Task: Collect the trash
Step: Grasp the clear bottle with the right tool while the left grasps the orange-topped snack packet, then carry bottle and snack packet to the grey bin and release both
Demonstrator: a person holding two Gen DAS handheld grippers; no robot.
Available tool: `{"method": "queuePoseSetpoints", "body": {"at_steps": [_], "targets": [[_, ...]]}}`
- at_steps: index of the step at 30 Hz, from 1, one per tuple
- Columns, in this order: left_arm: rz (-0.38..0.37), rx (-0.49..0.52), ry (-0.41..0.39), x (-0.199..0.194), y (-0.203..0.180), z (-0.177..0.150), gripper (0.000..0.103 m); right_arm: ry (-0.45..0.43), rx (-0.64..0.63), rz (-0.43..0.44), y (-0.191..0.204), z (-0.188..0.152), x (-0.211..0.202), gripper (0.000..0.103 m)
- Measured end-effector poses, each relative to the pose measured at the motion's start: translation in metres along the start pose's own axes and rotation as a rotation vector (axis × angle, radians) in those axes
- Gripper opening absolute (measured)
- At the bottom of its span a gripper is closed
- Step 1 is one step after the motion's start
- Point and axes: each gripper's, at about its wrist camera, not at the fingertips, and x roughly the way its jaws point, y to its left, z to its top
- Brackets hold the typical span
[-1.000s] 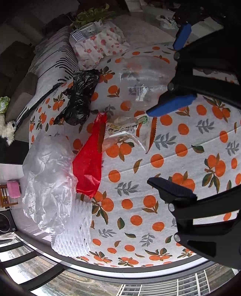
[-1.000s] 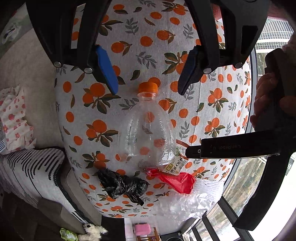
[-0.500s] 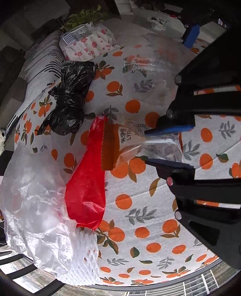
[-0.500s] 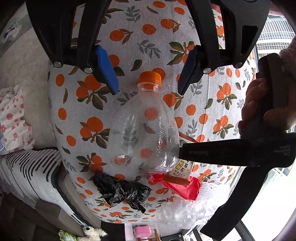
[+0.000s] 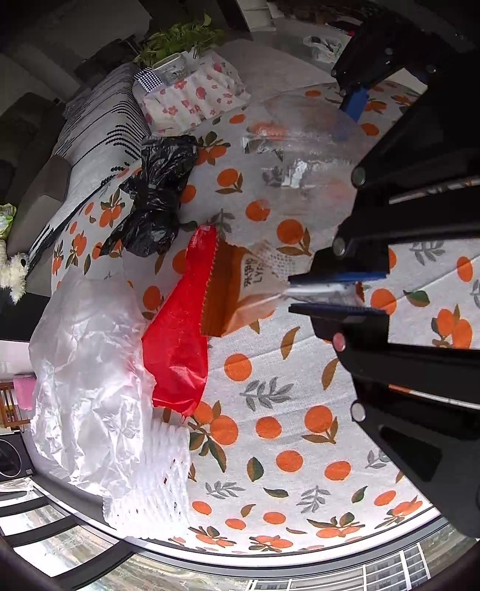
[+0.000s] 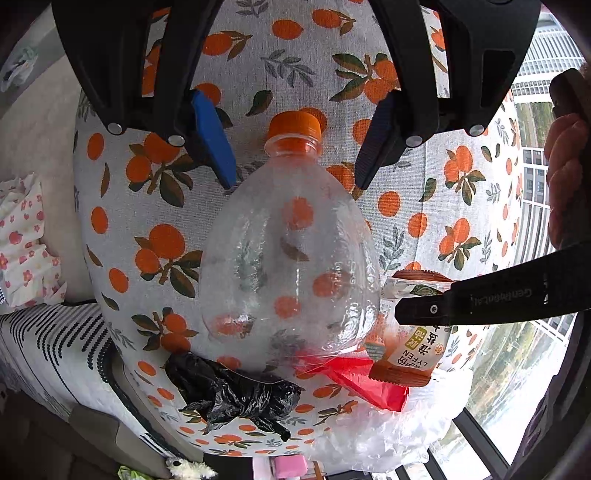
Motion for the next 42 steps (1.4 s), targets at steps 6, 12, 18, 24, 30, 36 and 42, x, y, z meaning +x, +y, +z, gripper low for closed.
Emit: {"method": "queuePoseSetpoints", "body": {"at_steps": [6,12,18,24,30,36,42], "targets": [[0.008,-0.011,-0.008,-0.013,0.014,-0.011,0.010,0.021,-0.011,-0.029,0.003,0.004,0.008,0.043],[0.005,-0.047,-0.017,-0.030,0.032,-0.030,0.010,-0.005,-0.054,-0.031,0.018,0.005,-0.005,0.030],[0.008,-0.124,-0.042,-0.056,0.060,-0.056,0.010,-0.030,-0.154,-0.013,0.057,0.006,-0.022,0.030],[0.038,-0.250,-0.086,-0.096,0.114,-0.097,0.010,-0.045,-0.298,0.037,0.121,0.008,-0.035,0.030],[0.117,-0.398,-0.122,-0.142,0.186,-0.154,0.010,-0.046,-0.462,0.113,0.203,0.006,-0.041,0.030],[0.210,-0.559,-0.154,-0.191,0.256,-0.225,0.010,-0.038,-0.648,0.193,0.300,-0.007,-0.045,0.030],[0.289,-0.731,-0.175,-0.228,0.315,-0.303,0.010,-0.012,-0.819,0.279,0.395,-0.031,-0.040,0.030]]}}
